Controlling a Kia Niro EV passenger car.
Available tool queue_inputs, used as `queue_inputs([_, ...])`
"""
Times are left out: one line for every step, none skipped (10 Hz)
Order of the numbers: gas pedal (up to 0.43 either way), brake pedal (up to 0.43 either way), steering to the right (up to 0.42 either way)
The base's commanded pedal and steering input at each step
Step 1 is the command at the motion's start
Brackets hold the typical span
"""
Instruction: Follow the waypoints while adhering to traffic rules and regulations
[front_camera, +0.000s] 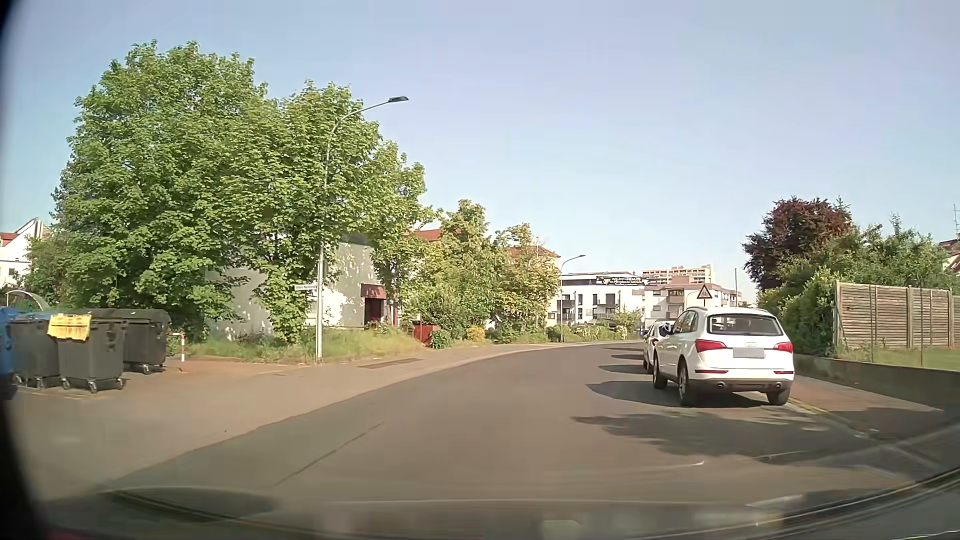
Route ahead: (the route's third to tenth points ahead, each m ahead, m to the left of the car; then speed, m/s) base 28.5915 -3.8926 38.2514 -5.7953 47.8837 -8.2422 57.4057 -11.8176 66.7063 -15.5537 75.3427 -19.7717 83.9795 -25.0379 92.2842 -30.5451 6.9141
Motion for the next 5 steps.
queue_inputs([0.209, 0.03, 0.042])
queue_inputs([0.209, 0.03, 0.042])
queue_inputs([0.209, 0.03, 0.043])
queue_inputs([0.209, 0.03, 0.045])
queue_inputs([0.197, 0.03, 0.048])
